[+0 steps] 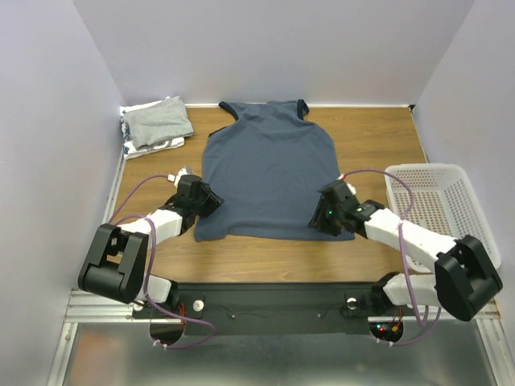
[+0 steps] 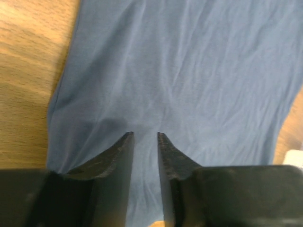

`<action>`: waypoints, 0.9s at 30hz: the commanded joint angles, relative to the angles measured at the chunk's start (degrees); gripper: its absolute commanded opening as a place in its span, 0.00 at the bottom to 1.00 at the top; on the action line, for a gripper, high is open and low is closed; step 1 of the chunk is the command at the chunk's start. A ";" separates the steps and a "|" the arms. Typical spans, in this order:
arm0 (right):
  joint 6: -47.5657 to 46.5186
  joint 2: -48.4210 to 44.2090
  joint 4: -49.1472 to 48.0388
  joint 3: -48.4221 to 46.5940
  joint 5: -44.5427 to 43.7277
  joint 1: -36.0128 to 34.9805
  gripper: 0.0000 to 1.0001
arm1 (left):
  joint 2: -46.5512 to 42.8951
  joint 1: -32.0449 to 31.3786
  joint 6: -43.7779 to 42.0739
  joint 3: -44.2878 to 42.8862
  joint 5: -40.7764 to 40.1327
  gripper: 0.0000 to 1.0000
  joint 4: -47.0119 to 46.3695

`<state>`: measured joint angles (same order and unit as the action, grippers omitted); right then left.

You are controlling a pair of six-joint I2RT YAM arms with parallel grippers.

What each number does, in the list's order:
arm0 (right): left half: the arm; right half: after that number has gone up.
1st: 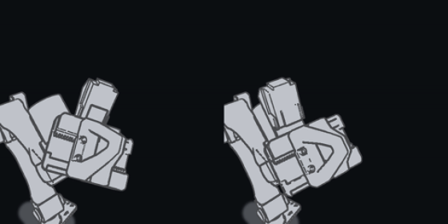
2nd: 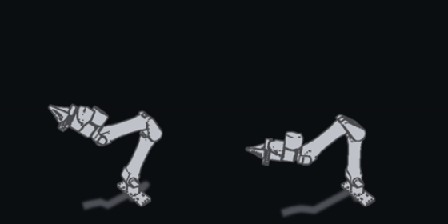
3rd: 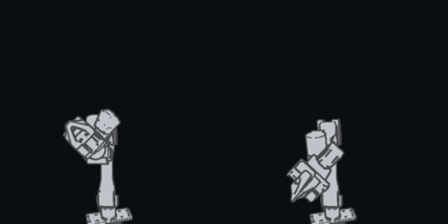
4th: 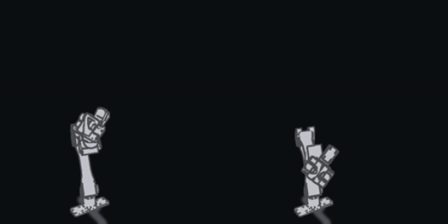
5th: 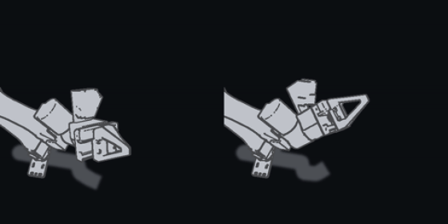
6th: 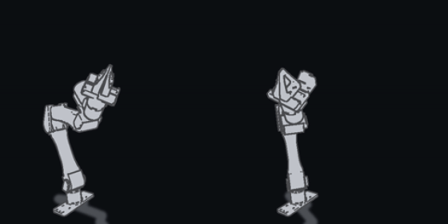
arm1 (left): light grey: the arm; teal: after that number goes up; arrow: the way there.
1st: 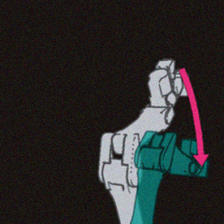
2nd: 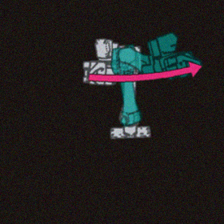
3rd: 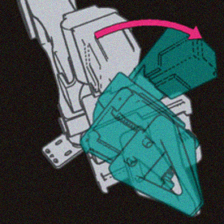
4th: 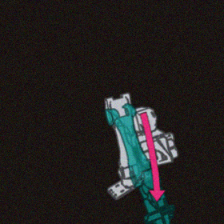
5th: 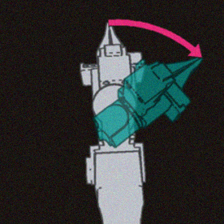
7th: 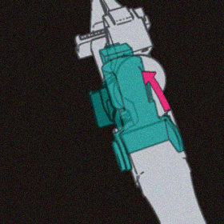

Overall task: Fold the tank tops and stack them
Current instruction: Flatten the tank top out

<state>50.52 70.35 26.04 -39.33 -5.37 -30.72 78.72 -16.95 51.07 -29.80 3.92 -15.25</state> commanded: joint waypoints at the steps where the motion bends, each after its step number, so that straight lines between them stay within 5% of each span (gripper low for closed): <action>1: 5.19 3.29 -6.79 -2.41 -6.14 -8.36 0.45 | 1.00 -1.24 -0.97 0.27 -3.48 0.35 -2.42; 12: 9.77 9.73 -9.61 2.23 -14.84 -13.58 0.44 | 1.00 -3.18 0.96 3.35 -6.38 0.34 -2.86; 27: 13.99 -14.78 0.94 14.54 -12.31 -13.49 0.45 | -4.36 -3.62 2.02 3.96 -4.28 0.34 -0.49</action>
<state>63.00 59.53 22.98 -25.19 -18.00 -44.23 76.97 -19.99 52.53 -27.00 -0.49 -16.01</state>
